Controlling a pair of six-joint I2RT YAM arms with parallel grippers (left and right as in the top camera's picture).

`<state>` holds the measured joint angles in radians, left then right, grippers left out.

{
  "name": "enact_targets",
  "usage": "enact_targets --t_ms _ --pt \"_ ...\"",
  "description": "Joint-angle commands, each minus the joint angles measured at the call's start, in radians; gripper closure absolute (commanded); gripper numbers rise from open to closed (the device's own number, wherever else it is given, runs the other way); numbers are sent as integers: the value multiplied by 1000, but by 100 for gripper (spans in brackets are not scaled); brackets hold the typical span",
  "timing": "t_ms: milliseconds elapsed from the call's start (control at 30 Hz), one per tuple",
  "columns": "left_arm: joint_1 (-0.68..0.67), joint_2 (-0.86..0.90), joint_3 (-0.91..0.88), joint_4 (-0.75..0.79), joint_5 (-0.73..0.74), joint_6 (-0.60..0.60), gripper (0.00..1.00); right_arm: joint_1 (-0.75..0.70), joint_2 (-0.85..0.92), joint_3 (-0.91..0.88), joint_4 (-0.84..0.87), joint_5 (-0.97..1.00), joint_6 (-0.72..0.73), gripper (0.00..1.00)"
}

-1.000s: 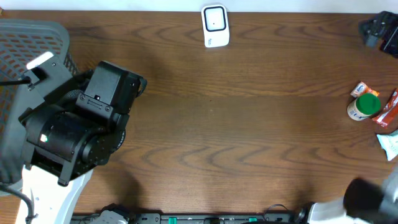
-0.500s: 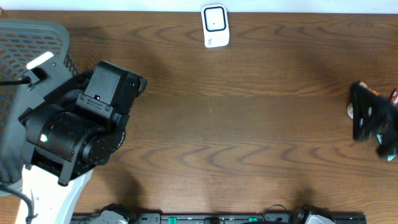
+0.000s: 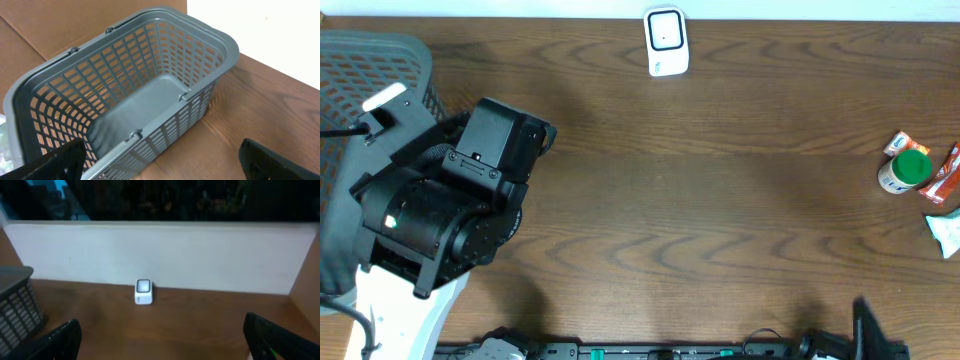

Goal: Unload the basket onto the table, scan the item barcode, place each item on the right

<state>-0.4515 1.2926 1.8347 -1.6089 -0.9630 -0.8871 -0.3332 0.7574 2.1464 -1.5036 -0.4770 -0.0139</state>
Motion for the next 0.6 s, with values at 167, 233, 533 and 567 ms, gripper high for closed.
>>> enact_targets --t_ms 167,233,533,567 --pt "6 1 8 -32 -5 -8 2 158 -153 -129 194 91 -110 1" --pt "6 1 8 -32 -5 -9 2 183 -201 -216 288 91 -135 1" --pt "6 1 8 -32 -5 -8 2 262 -482 -877 880 76 -145 1" --pt "6 0 8 -32 -5 -8 2 266 -506 -943 941 76 -135 1"
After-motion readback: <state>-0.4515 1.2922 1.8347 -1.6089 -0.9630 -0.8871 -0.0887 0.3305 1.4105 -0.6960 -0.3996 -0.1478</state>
